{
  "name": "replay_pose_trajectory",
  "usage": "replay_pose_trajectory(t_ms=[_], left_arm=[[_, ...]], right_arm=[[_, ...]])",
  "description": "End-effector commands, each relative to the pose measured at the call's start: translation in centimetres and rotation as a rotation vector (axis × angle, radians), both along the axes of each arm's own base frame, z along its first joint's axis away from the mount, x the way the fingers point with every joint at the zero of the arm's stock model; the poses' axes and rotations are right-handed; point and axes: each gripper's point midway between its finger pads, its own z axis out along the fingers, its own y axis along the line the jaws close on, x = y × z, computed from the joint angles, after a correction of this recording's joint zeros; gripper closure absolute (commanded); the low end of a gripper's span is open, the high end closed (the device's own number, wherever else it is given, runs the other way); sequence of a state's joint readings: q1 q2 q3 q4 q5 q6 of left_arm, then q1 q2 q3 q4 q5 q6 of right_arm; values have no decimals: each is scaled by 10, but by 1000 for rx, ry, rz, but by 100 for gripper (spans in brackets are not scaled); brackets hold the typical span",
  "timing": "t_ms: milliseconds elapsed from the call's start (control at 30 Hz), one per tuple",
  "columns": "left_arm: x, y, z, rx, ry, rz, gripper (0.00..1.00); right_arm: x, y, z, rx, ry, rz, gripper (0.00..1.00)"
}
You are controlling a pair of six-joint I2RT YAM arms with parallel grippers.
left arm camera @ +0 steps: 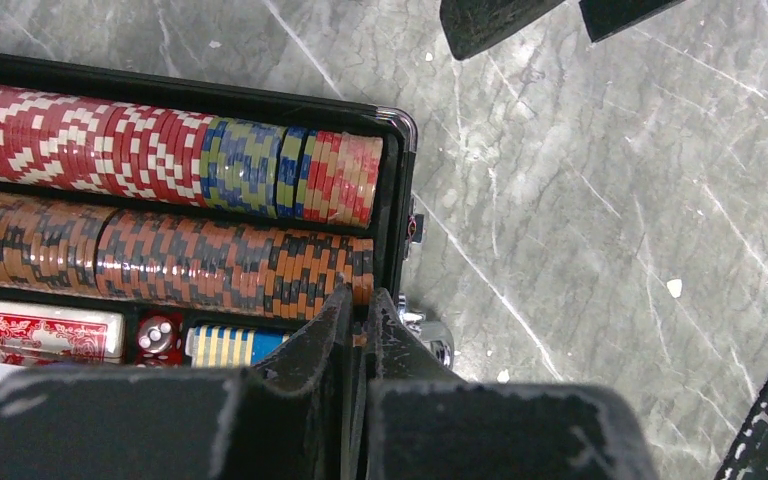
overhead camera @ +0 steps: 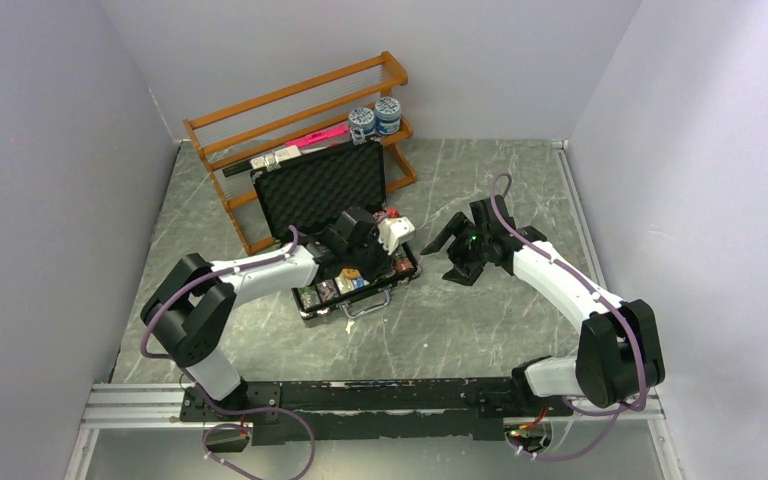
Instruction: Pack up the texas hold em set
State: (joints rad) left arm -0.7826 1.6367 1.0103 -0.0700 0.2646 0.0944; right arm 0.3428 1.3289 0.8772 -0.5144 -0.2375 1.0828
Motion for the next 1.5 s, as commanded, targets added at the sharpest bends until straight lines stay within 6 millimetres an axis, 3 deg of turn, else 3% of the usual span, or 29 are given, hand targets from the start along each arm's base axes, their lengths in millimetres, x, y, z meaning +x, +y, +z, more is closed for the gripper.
replay_pose_trajectory(t_ms=[0,333,433,567,633,767,900,1033,1133,1333,1467], left_arm=[[6,-4,-1,14,-54,-1,90],[1,-3,-24,134,-109,-6,77],[0,-4,-23,122,-100,9,65],[2,-11,4,36,-107,47,47],[2,-13,21,-12,-117,69,37],[3,-11,57,-101,-155,116,34],[5,1,80,-168,-161,191,34],[15,16,109,-227,-189,280,33],[35,41,133,-241,-247,431,29],[58,73,171,-258,-287,550,22],[64,82,180,-291,-267,585,22]], right_arm=[[3,0,4,0,-18,7,21],[1,-2,2,-3,-11,2,21],[2,-2,3,-2,-15,1,21],[3,2,4,8,-30,28,22],[4,7,10,38,-68,56,38],[9,26,39,186,-212,90,53],[9,51,47,276,-253,185,61],[6,83,39,269,-220,285,63],[5,98,27,247,-188,306,64],[6,104,-8,169,-94,325,70],[10,102,-24,137,-83,323,74]])
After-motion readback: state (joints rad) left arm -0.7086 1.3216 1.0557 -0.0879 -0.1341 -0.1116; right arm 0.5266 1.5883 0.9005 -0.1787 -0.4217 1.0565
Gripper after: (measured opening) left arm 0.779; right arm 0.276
